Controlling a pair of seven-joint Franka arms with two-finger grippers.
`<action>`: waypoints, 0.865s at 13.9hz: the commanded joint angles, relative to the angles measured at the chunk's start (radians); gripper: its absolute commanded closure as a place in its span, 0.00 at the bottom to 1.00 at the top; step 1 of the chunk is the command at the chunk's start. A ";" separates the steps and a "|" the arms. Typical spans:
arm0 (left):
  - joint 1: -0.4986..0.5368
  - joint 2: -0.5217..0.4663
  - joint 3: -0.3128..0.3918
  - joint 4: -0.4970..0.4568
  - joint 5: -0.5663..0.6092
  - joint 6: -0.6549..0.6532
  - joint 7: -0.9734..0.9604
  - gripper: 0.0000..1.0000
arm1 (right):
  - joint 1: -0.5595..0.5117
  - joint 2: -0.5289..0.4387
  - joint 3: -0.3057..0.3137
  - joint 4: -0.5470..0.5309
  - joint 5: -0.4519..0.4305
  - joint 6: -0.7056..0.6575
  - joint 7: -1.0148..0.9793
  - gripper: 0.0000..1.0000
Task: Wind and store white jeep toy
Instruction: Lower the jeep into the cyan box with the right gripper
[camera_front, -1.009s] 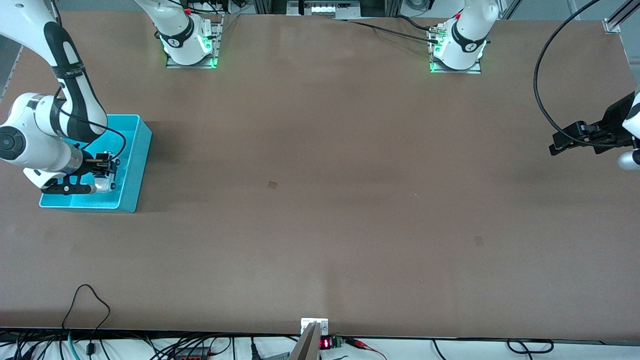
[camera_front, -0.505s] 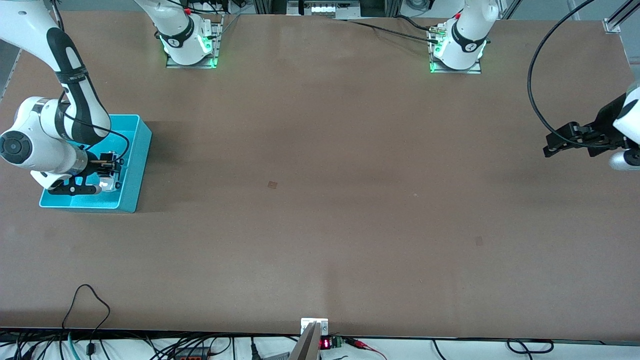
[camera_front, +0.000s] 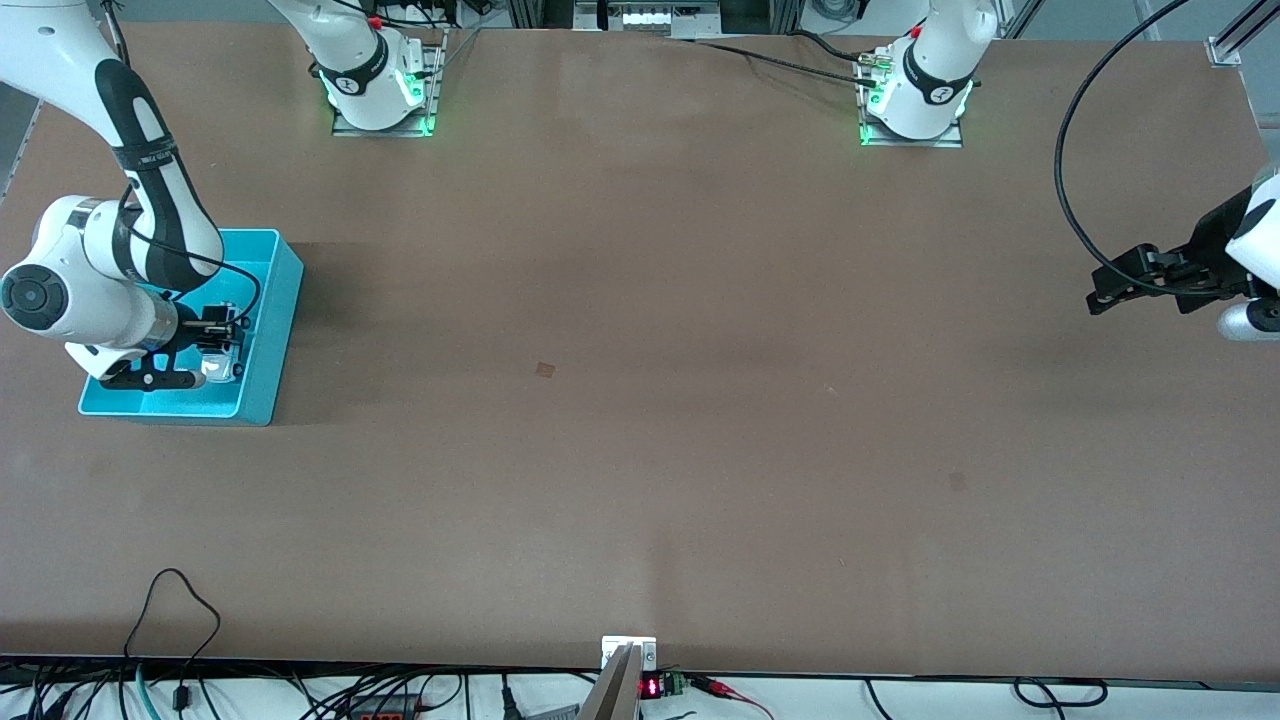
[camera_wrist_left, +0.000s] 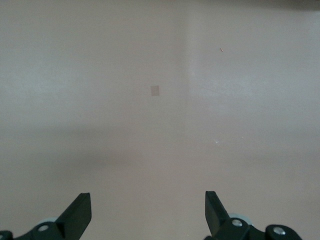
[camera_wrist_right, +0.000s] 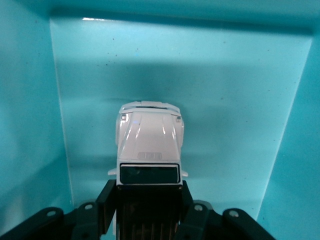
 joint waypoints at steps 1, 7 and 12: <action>0.003 -0.014 0.004 -0.015 -0.017 0.012 0.012 0.00 | -0.025 -0.001 0.019 -0.001 -0.009 0.008 0.001 0.96; 0.004 -0.023 0.001 -0.013 -0.017 0.012 0.012 0.00 | -0.025 0.003 0.019 -0.001 -0.009 0.007 0.001 0.96; 0.004 -0.022 0.001 -0.016 -0.016 0.011 0.012 0.00 | -0.028 0.008 0.019 -0.002 -0.007 0.008 0.003 0.96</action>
